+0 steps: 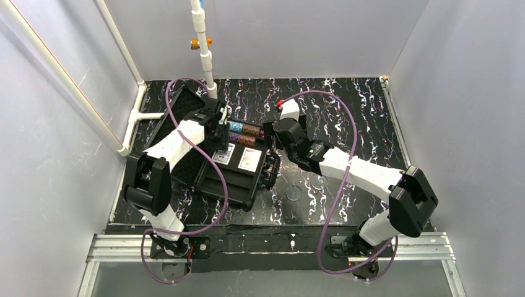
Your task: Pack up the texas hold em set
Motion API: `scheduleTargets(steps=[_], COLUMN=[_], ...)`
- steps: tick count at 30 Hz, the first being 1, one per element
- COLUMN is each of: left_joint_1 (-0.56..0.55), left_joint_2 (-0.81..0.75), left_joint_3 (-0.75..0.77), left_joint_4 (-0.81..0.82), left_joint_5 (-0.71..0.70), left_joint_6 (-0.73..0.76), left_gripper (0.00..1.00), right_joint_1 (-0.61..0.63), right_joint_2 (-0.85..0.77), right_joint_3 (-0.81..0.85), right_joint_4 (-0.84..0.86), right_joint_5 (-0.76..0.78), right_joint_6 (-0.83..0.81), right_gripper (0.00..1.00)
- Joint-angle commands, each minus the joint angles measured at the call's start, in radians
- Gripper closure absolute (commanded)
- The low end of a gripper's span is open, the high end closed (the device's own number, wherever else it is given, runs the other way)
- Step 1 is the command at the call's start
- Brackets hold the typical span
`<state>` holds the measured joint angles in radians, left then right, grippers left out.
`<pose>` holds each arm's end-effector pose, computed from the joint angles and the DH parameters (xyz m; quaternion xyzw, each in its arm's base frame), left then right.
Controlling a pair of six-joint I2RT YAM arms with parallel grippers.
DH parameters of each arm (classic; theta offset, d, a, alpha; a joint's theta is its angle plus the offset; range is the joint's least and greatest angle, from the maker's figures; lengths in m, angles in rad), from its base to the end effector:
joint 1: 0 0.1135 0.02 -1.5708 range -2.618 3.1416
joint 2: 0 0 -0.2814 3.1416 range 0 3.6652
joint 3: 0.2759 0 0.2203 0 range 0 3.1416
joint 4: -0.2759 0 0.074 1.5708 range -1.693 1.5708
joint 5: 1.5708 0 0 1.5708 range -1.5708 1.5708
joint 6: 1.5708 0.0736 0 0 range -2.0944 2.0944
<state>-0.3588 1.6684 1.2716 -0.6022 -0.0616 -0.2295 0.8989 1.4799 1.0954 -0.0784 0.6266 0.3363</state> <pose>0.3255 -0.1172 0.2430 0.0533 0.9575 -0.0535 0.2783 0.2411 0.2338 0.3102 -0.0688 0.8223 0.0761 0.5598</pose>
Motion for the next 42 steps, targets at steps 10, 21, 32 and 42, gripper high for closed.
scheduleTargets(steps=[10, 21, 32, 42], left_joint_1=[-0.006, -0.007, -0.022, -0.052], left_joint_2=[0.044, -0.061, -0.133, -0.149], left_joint_3=[-0.089, -0.100, -0.155, -0.170], left_joint_4=[0.030, 0.024, 0.016, -0.020], left_joint_5=[-0.029, -0.006, 0.020, -0.014], left_joint_6=[-0.041, -0.039, -0.052, -0.058], left_gripper=[0.62, 0.59, 0.56, 0.46], right_joint_1=[0.005, 0.005, 0.006, 0.006], right_joint_2=[-0.019, -0.020, -0.018, -0.015], right_joint_3=[-0.008, -0.015, -0.016, -0.014], right_joint_4=[0.052, 0.058, 0.060, 0.056], right_joint_5=[0.034, 0.027, 0.037, 0.033], right_joint_6=[-0.012, -0.008, -0.014, -0.011], right_gripper=[0.02, 0.02, 0.02, 0.02])
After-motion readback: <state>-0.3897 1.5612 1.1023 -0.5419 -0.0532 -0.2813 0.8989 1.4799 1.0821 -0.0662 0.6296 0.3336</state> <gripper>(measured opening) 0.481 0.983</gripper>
